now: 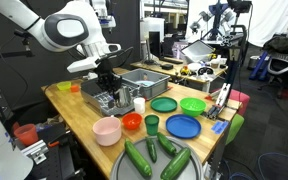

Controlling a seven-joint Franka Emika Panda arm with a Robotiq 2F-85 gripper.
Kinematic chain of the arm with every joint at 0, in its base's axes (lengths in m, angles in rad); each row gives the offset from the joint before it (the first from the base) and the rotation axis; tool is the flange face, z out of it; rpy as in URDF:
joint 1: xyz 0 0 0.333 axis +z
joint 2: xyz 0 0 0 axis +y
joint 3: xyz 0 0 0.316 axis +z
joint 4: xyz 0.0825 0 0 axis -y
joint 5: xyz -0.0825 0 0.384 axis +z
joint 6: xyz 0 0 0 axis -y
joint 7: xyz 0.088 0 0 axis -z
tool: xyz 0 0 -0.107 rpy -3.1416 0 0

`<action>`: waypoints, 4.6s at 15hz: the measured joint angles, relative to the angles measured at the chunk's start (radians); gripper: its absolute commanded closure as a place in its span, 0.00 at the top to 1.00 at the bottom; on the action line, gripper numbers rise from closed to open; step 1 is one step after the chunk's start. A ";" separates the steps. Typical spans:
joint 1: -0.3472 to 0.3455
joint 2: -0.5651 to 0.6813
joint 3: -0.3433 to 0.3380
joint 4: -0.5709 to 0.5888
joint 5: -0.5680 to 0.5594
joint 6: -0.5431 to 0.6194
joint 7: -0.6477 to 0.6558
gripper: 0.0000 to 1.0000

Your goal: Pour the contents of the jug into the pink mug

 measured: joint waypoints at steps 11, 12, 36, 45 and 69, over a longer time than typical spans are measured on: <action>0.046 -0.091 0.004 -0.001 -0.096 -0.232 -0.232 0.04; 0.047 -0.091 0.001 -0.002 -0.099 -0.246 -0.254 0.04; 0.115 -0.076 0.035 -0.009 -0.246 -0.372 -0.285 0.04; 0.169 0.026 0.070 -0.024 -0.247 -0.508 -0.304 0.04; 0.176 0.419 0.120 0.290 -0.314 -0.730 -0.318 0.04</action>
